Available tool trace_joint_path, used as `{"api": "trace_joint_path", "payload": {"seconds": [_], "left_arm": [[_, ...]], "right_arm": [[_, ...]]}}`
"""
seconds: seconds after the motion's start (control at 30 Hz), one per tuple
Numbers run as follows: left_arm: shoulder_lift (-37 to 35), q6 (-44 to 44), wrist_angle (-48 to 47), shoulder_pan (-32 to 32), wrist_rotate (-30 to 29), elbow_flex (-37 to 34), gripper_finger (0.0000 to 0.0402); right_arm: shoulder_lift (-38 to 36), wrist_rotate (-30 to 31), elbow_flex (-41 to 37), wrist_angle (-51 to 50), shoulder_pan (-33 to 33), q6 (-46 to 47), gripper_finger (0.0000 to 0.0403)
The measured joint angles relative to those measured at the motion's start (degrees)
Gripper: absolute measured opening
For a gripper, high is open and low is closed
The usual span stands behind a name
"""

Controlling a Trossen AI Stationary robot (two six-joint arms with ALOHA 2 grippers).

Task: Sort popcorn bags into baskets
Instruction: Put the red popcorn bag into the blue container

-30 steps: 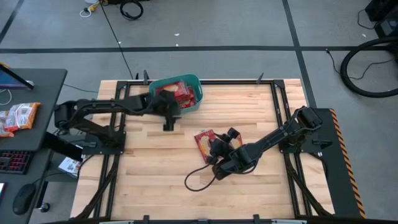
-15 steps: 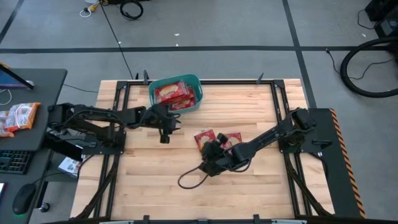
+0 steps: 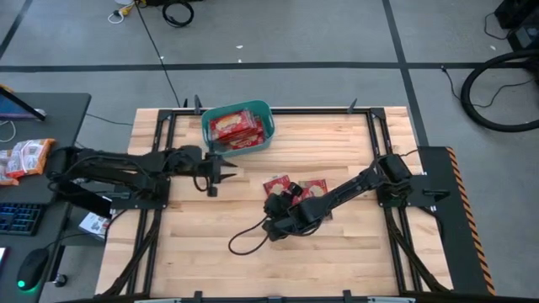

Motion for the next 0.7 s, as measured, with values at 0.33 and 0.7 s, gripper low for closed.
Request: {"api": "trace_joint_path", "payload": {"seconds": [0.33, 0.7], "left_arm": [[-4.5, -1.9, 0.2, -0.9, -0.7, -2.1, 0.0123], [-6.0, -4.4, -1.7, -2.9, -2.8, -2.3, 0.0123]], "right_arm": [[-0.2, -6.9, 0.5, -7.8, -0.7, 3.2, 0.018], [0.6, -10.6, 0.5, -6.3, -1.0, 2.2, 0.0189]]}}
